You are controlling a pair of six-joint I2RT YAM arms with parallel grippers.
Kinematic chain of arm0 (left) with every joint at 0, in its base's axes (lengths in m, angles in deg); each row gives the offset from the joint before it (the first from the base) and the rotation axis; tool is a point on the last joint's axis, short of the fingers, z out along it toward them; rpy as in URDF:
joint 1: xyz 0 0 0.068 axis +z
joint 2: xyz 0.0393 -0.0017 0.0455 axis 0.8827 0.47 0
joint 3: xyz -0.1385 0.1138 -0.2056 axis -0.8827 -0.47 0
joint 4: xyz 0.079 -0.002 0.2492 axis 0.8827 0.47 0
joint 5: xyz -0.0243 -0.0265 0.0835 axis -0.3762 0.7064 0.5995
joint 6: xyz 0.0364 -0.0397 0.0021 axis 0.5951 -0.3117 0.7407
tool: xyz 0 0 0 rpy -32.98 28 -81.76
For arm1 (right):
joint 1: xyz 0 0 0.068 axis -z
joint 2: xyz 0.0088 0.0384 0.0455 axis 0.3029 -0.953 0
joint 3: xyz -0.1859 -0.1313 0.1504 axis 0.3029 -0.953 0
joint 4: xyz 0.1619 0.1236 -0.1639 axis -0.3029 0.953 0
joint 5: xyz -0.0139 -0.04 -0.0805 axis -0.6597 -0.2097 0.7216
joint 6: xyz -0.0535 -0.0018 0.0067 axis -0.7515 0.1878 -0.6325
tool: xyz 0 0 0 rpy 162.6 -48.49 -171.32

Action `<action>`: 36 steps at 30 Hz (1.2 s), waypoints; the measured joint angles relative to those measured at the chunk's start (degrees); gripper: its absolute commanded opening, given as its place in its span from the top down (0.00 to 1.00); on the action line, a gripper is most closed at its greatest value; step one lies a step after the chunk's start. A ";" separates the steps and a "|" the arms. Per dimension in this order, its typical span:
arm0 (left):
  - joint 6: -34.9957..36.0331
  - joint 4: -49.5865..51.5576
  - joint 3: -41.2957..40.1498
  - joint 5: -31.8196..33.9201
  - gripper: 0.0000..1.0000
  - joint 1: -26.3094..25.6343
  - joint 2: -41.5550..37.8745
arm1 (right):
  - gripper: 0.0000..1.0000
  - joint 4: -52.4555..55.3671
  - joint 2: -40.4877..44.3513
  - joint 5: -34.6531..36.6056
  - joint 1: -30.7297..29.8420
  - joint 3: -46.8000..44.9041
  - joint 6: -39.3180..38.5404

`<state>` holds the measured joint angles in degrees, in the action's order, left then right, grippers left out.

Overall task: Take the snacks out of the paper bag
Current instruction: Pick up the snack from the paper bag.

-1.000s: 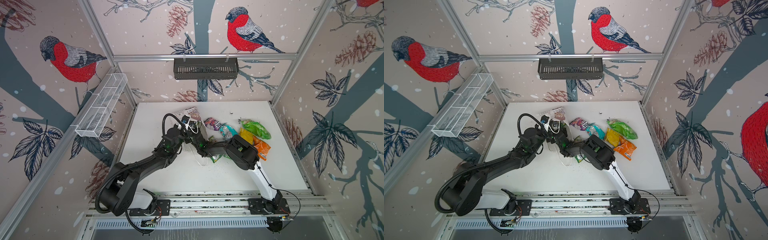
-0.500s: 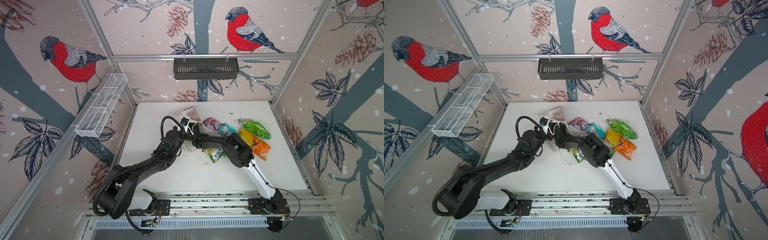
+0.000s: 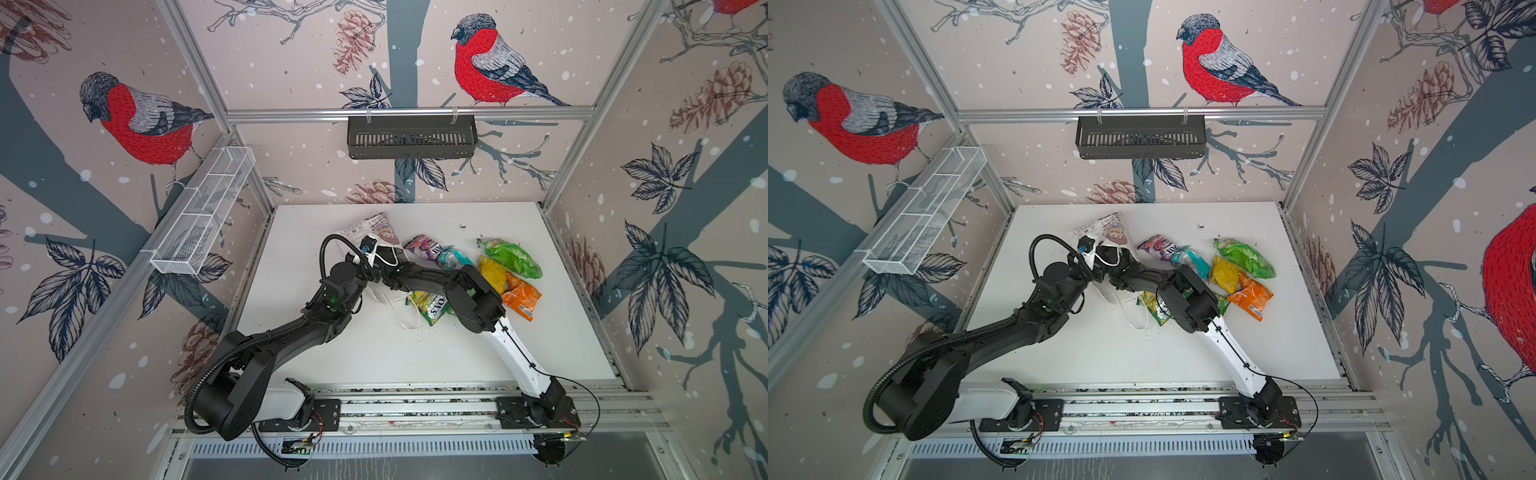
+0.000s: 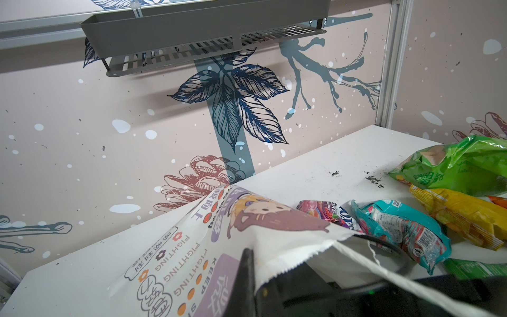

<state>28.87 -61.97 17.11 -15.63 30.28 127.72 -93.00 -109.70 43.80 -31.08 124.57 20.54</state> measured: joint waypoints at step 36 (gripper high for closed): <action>-1.36 -1.25 8.13 2.73 1.00 -0.79 10.23 | 1.00 -9.07 12.79 2.49 -1.11 -22.27 -7.37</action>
<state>27.51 -63.22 25.25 -12.89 29.50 137.95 -102.07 -96.91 46.29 -32.19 102.30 13.18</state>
